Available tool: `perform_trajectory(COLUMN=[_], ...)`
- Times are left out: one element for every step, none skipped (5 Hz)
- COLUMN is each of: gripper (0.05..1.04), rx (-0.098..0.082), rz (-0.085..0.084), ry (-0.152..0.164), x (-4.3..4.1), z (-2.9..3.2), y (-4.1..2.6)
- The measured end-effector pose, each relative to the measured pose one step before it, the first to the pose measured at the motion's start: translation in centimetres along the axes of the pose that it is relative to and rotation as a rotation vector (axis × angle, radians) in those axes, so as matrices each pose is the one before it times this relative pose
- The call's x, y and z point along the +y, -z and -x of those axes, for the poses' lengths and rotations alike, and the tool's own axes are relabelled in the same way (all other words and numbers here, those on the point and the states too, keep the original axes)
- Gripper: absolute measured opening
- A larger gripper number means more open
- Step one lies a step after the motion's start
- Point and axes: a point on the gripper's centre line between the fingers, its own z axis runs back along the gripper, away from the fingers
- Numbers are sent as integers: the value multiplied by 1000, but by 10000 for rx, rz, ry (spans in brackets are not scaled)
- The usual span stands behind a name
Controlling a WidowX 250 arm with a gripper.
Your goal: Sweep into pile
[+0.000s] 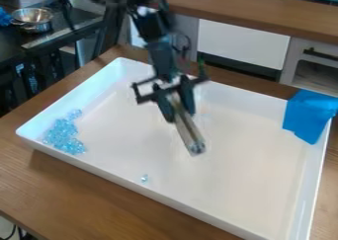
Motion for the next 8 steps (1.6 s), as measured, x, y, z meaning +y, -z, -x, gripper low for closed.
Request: perform_trajectory(gripper=[370, 370, 370, 370, 370, 370, 370, 370], rx=[-537, -390, -6, 26, 107, 127, -203, -463], rz=[-716, -483, -306, -270, -198, -700, -817, -1146], ry=[1554, 503, 279, 80, 78, 154, 333, 533], x=[-863, 592, 496, 604, 917, 1870, 2105, 2845], z=[689, -750, 193, 159, 112, -370, -1571, -1187], y=[1797, 922, 909, 403, 240, -256, -492, -479])
